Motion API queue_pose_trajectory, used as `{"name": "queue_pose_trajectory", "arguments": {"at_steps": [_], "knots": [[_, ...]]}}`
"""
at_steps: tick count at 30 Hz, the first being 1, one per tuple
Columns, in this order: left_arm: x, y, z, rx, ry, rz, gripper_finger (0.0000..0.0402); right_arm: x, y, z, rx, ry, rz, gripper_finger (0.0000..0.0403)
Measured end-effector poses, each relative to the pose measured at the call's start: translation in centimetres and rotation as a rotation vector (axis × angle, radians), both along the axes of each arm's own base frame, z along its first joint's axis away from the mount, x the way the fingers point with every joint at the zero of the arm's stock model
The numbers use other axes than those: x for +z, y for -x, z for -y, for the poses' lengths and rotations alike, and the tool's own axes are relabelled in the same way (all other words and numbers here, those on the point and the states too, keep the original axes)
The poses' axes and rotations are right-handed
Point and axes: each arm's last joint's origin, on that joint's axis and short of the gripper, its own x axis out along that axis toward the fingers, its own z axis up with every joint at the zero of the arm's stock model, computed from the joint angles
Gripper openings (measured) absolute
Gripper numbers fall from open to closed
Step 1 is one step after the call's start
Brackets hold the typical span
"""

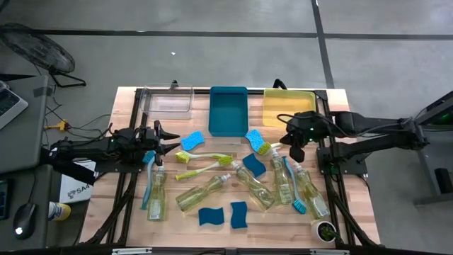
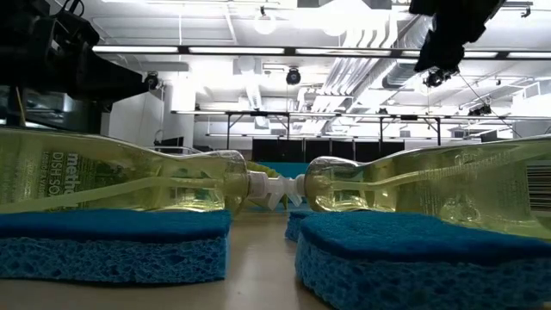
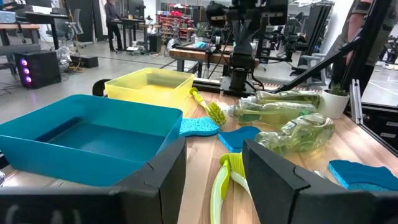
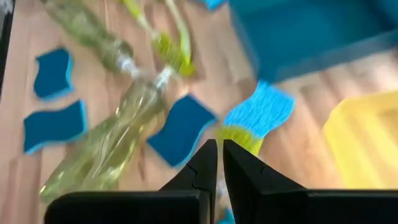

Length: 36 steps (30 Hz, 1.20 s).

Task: Pick & Place Kitchen Sink Supplies
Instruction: Put the green dish brush into the yellow bin

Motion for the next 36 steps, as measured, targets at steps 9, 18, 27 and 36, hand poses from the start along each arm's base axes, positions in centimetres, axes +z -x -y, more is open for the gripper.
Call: {"name": "queue_pose_trajectory", "arguments": {"at_steps": [9,18,27,36], "knots": [[0.0,0.0,0.0,0.0,0.0,0.0,0.0154,-3.0,-0.3,0.9,0.07,0.001,-0.32,0.0084],[0.0,0.0,0.0,0.0,0.0,0.0,0.0154,-5.0,-1.9,2.5,0.241,0.195,-0.476,0.0168],[0.0,0.0,0.0,0.0,0.0,-0.001,0.0154,-9.6,-2.8,4.2,0.259,0.144,-0.557,0.0206],[0.0,0.0,0.0,0.0,0.0,0.0,0.0154,-13.0,-3.2,4.5,0.257,0.185,-0.533,0.02]]}}
